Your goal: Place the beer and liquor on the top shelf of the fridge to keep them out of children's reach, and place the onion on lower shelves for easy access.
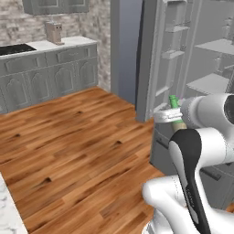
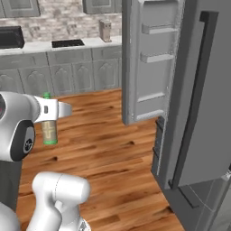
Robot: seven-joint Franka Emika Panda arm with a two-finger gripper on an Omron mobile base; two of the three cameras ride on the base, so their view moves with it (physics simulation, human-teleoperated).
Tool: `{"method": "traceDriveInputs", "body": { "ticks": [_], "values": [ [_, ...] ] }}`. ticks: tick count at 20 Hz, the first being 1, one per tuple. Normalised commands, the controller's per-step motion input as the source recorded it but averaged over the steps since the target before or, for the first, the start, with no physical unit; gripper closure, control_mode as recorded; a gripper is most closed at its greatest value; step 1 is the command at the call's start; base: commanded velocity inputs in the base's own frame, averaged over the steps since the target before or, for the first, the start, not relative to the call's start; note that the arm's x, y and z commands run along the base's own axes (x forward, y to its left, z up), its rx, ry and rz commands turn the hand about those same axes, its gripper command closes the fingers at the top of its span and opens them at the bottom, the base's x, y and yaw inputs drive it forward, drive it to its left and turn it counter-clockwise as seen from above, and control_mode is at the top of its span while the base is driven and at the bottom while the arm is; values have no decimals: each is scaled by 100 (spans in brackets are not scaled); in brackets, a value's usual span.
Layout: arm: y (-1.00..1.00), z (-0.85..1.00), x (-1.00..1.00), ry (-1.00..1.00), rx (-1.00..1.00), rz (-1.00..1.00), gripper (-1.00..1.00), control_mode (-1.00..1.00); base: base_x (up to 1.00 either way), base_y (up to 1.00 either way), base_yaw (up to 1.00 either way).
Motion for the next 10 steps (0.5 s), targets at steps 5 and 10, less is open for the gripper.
{"method": "traceDriveInputs", "body": {
  "ticks": [5,10],
  "values": [
    [0,0,0,0,0,0,100,100,76,18,-10],
    [0,0,0,0,0,0,100,100,63,4,-22]
  ]
}}
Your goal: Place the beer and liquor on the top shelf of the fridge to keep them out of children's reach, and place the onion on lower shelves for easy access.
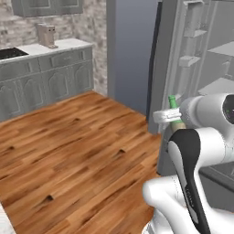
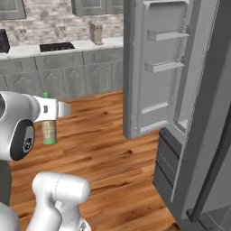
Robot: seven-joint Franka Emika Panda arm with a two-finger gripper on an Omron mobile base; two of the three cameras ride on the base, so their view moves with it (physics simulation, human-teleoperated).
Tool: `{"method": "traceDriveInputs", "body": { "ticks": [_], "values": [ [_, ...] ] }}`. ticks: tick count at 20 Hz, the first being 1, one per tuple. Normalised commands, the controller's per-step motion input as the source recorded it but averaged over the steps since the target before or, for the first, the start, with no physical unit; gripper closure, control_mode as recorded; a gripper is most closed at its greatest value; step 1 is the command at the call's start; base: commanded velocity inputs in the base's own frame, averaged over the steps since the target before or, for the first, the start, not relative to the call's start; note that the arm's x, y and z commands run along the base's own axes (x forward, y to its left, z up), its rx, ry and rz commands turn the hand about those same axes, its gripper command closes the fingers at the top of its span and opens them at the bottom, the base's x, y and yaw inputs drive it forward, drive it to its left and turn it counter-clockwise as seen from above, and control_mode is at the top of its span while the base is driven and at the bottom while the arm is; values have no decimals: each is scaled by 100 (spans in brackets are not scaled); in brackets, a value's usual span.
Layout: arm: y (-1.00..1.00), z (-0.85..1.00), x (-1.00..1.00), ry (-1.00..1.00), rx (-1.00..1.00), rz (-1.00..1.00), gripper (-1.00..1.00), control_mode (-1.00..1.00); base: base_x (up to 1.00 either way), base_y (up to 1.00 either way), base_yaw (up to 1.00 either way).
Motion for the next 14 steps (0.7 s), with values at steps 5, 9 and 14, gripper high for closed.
{"method": "traceDriveInputs", "body": {
  "ticks": [5,9,14],
  "values": [
    [0,0,0,0,0,0,100,100,50,0,-33],
    [0,0,0,0,0,0,100,100,51,0,-40],
    [0,0,0,0,0,0,100,100,59,0,-44]
  ]
}}
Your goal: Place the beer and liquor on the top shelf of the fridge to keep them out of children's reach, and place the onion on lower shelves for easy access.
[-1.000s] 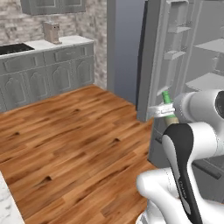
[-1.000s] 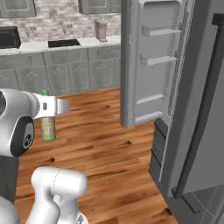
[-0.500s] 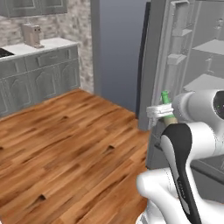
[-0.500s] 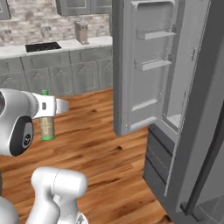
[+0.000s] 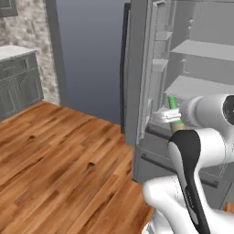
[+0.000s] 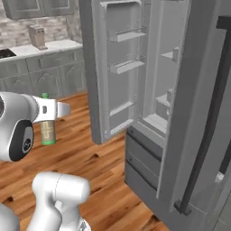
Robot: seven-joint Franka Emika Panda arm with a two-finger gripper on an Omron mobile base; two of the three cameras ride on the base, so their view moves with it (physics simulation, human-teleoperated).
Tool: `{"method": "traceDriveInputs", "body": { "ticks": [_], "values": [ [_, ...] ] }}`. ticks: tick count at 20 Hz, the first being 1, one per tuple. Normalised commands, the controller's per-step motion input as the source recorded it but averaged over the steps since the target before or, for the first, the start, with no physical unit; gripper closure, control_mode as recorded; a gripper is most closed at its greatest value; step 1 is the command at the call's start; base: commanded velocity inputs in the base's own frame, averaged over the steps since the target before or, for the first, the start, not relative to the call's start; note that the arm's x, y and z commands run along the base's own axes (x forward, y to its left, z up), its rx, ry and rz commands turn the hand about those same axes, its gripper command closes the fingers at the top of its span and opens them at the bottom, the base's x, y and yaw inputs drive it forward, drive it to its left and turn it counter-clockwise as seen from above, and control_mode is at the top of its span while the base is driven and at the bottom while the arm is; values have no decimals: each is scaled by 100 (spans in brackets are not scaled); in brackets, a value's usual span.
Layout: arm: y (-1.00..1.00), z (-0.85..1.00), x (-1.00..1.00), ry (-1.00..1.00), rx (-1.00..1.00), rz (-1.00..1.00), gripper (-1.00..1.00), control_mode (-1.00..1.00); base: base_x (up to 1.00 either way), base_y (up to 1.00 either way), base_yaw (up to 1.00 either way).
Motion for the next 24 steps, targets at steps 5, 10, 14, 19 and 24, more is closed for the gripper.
{"method": "traceDriveInputs", "body": {
  "ticks": [5,10,14,19,24],
  "values": [
    [0,0,0,0,0,0,100,100,61,0,-43],
    [0,0,0,0,0,0,100,100,57,-2,-44],
    [0,0,0,0,0,0,100,100,49,-3,-45],
    [0,0,0,0,0,0,100,100,31,7,-45],
    [0,0,0,0,0,0,100,100,14,37,-37]
  ]
}}
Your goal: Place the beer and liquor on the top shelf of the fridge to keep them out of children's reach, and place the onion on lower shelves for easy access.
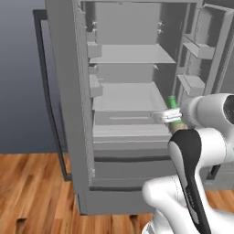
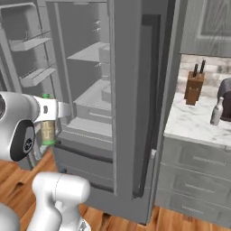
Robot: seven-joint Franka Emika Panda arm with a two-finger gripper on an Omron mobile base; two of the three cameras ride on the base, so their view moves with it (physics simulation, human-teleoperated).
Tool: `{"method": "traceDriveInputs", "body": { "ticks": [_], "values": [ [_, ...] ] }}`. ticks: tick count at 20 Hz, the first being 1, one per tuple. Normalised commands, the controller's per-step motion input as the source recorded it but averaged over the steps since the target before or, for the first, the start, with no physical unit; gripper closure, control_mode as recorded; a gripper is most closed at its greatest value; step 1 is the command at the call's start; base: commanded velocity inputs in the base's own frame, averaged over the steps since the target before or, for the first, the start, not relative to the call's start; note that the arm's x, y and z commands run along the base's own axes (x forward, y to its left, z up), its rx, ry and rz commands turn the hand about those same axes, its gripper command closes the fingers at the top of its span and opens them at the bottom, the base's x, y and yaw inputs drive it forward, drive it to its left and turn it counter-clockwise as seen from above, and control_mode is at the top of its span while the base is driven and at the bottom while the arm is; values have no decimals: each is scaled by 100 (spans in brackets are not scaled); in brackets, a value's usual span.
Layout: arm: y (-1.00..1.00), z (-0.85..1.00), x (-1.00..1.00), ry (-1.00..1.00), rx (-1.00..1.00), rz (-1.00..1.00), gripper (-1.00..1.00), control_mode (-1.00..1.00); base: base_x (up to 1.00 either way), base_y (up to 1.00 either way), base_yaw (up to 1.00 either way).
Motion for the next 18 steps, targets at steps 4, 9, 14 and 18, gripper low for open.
{"method": "traceDriveInputs", "body": {
  "ticks": [4,9,14,18],
  "values": [
    [0,0,0,0,0,0,100,100,17,28,-31],
    [0,0,0,0,0,0,100,100,24,33,-21],
    [0,0,0,0,0,0,100,100,30,44,-11],
    [0,0,0,0,0,0,100,100,45,37,-7]
  ]
}}
